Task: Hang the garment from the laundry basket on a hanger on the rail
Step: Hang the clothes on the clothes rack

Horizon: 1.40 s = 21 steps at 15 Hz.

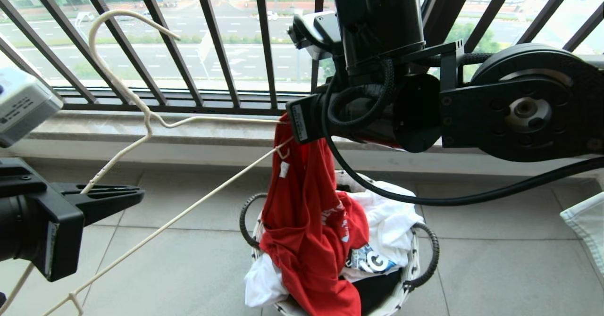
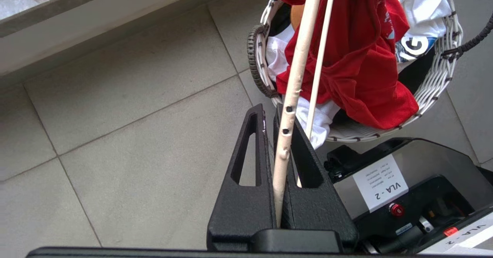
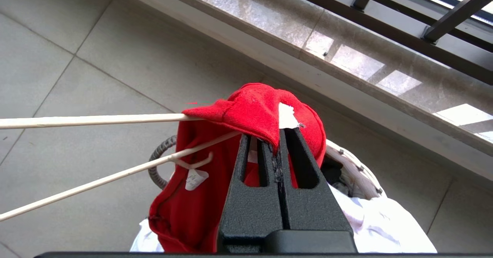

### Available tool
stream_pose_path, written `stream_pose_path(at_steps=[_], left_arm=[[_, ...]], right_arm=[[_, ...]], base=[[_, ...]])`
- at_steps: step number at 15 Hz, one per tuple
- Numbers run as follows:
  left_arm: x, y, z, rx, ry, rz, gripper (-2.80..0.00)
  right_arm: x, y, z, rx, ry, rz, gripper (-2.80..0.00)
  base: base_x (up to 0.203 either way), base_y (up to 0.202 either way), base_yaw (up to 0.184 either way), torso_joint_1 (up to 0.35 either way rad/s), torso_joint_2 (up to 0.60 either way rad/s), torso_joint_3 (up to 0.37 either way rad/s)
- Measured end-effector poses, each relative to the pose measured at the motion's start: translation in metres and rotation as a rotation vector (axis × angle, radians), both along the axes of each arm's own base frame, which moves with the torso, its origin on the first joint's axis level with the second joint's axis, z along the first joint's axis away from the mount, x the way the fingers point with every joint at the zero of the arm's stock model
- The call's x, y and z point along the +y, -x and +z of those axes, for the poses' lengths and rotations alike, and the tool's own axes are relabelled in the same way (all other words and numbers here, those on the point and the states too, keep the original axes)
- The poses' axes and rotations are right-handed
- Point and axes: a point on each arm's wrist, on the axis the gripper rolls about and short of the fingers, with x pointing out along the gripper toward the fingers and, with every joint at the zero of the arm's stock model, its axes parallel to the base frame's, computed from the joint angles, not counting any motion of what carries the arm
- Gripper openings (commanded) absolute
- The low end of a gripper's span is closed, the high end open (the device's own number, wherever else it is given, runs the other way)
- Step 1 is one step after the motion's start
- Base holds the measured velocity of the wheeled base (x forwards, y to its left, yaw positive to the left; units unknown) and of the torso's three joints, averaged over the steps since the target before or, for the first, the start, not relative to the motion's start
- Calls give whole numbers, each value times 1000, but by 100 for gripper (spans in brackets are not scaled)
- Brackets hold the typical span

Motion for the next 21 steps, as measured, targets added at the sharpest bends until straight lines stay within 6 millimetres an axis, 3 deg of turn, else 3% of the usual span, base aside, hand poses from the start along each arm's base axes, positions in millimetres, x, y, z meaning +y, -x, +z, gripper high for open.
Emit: stream_pose_path(at_steps=[8, 14, 21], left_arm=[[-6, -11, -7, 49, -48, 34, -280], [-23, -38, -11, 25, 44, 67, -280], [-34, -62, -22, -25, 0, 221, -280]], right_arm=[[0, 6, 2, 4, -4, 14, -280], [15, 27, 3, 1, -12, 79, -280], [22, 45, 9, 0, -44, 122, -280]], base=[[0, 0, 0, 0, 0, 0], [0, 0, 0, 0, 0, 0], [0, 0, 0, 0, 0, 0]])
